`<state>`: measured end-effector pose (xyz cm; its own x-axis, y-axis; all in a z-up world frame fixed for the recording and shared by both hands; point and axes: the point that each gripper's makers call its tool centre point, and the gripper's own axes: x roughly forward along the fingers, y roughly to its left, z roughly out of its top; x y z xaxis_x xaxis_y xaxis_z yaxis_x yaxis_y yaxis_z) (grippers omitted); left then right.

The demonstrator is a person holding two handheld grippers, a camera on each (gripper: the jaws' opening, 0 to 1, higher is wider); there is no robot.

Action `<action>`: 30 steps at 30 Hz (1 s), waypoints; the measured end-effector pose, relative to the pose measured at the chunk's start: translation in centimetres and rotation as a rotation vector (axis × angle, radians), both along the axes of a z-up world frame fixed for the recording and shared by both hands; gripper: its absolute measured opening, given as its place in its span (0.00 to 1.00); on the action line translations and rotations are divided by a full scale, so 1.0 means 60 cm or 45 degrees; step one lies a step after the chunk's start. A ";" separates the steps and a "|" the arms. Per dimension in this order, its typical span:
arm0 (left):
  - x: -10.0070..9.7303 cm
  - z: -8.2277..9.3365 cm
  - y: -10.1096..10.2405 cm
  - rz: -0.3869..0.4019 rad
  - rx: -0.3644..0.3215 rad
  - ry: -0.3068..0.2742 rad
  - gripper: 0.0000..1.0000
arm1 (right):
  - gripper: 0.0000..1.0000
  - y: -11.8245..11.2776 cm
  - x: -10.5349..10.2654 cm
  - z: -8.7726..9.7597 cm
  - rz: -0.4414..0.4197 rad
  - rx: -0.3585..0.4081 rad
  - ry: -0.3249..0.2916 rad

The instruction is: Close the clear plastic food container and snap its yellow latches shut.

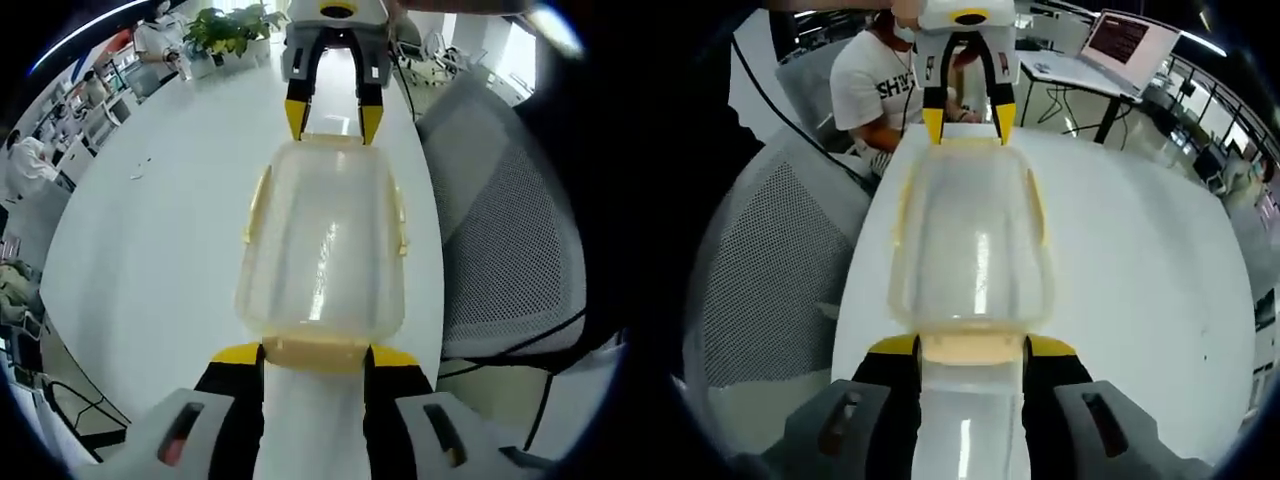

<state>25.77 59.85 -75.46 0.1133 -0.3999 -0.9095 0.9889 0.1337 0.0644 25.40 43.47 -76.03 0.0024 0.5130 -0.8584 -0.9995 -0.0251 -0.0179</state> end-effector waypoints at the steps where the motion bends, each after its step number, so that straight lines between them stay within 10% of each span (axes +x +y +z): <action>1: 0.000 0.001 -0.001 -0.002 -0.001 -0.004 0.33 | 0.36 -0.001 0.000 0.001 -0.001 0.001 0.001; 30: 0.012 -0.006 -0.091 -0.027 -0.023 -0.027 0.33 | 0.36 -0.090 0.003 -0.008 -0.051 -0.040 -0.014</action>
